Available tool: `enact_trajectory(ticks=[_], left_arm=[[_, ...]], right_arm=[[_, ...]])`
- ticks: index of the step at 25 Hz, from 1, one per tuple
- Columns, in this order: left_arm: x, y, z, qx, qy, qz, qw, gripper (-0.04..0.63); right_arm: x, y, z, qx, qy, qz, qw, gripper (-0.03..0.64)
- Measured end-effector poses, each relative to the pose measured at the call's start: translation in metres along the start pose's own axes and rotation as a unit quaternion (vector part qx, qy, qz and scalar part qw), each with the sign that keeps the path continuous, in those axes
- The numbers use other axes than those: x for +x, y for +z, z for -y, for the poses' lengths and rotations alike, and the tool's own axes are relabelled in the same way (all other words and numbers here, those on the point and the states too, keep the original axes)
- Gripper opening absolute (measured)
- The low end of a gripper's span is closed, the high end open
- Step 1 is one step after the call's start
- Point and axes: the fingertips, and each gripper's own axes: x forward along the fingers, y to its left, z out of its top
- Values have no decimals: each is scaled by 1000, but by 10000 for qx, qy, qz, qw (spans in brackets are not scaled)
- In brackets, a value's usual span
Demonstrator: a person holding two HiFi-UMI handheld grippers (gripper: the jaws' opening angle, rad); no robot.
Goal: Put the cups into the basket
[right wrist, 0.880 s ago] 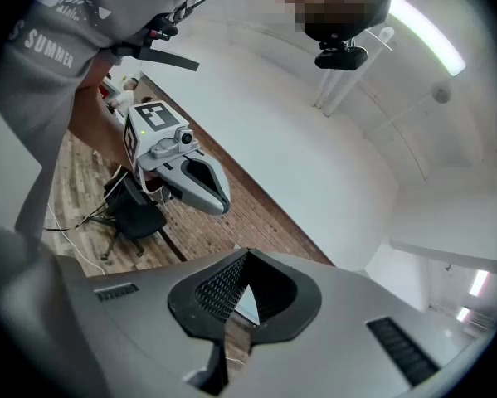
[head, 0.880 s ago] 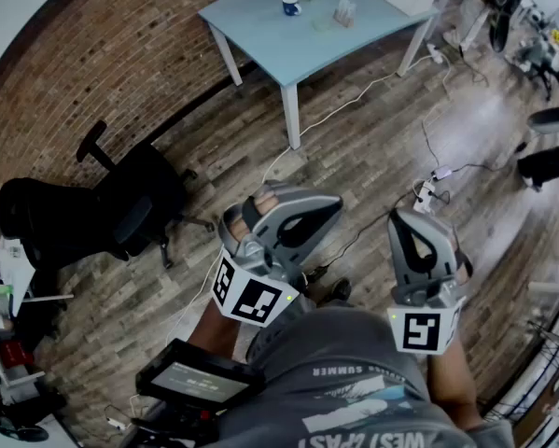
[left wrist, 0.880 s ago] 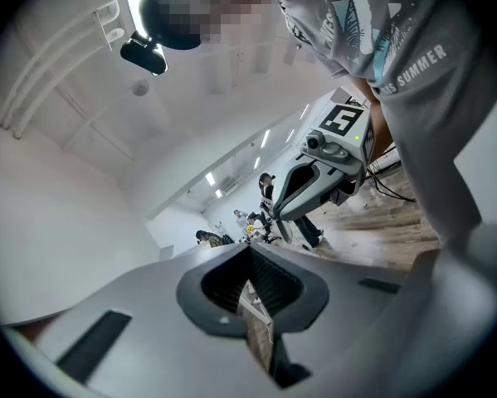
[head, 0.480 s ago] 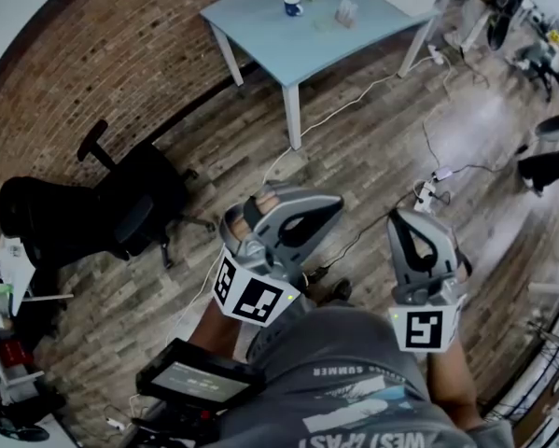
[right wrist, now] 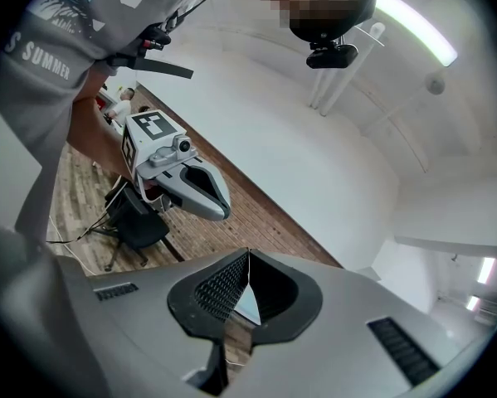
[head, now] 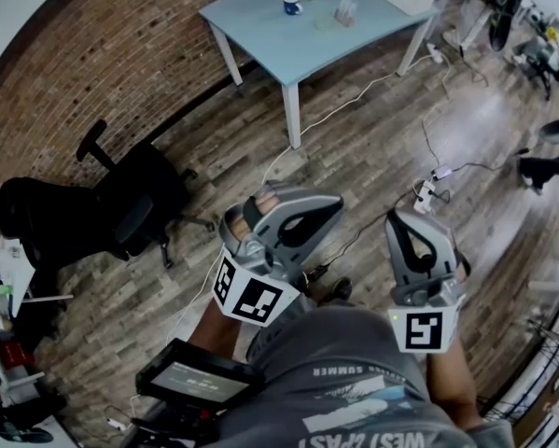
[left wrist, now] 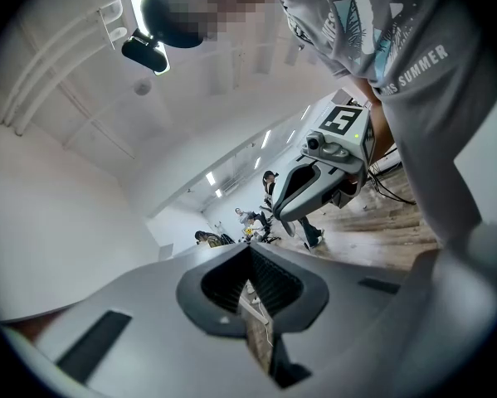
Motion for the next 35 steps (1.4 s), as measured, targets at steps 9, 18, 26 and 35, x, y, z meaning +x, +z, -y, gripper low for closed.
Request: enact_trajectory(ticks=[9,18,26,35], left_arm=[[-2,-4,0,-25,-15,2,10000,1],[-2,-12,-6,-49,-66,40,10000,2],[4,-17,-15,15,-244,222,9995,2],[52,-28,-29,-46,-260,168,9995,2]], right_arm=[[3,0,-2,26,-28,-3,10000,12],[12,-2,-1,83,-69,-31,9999,12],[27,3,14,-15,-303,-74,9995,12],[38,-31,46,121,-243,-107,9996,12]])
